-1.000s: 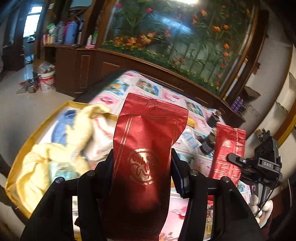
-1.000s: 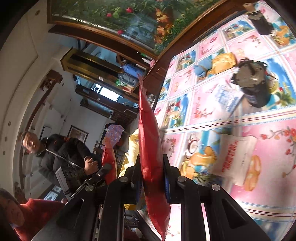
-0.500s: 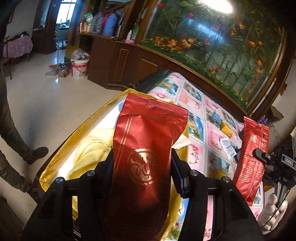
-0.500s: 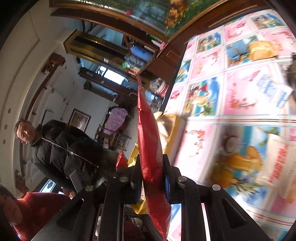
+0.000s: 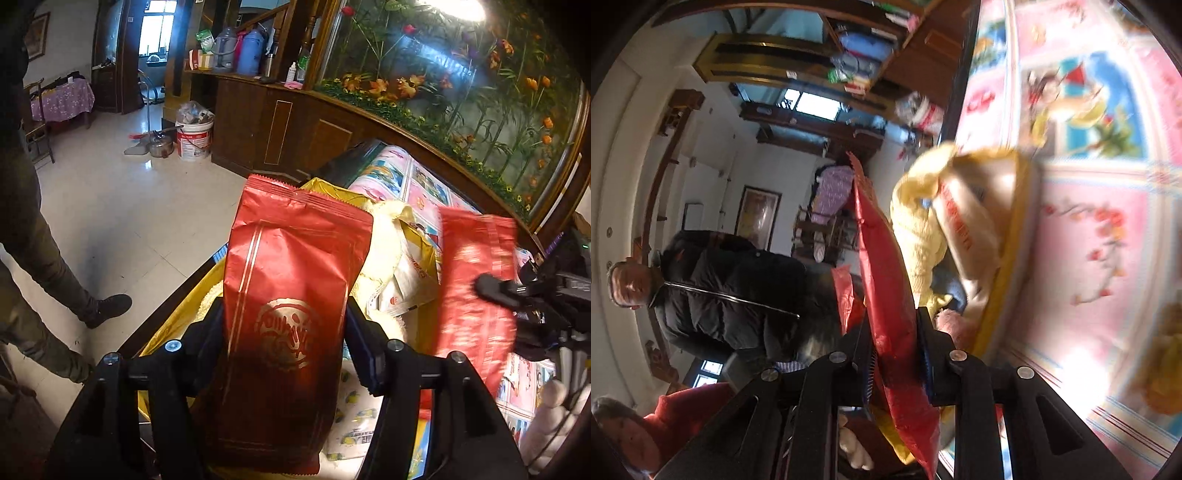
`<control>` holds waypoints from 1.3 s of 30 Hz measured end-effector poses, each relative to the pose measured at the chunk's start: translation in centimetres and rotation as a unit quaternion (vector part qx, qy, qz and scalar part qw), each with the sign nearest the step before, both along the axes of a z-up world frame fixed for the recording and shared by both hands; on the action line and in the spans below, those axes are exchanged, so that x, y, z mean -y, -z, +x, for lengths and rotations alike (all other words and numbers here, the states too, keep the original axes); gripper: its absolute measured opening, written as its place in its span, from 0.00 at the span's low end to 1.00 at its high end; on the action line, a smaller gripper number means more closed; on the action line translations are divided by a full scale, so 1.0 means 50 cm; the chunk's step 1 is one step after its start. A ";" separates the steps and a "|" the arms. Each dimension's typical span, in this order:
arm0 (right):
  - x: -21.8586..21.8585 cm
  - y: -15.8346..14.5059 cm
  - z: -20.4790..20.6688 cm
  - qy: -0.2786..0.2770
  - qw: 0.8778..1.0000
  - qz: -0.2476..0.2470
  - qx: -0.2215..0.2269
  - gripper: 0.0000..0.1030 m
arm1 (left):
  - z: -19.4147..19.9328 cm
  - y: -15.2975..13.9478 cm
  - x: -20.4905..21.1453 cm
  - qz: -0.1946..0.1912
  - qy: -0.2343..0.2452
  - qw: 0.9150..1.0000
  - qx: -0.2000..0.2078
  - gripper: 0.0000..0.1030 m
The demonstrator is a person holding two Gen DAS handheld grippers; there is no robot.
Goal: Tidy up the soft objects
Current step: 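Lower the red bags into the tray and open both grippers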
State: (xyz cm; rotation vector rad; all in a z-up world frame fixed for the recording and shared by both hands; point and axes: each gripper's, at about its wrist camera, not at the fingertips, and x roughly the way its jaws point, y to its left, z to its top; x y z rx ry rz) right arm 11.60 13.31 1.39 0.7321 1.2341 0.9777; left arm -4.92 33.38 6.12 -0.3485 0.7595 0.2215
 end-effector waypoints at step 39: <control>0.106 -0.096 -0.126 0.079 0.974 -0.133 0.165 0.63 | -0.030 -0.093 0.134 0.150 -0.005 0.989 0.006 0.75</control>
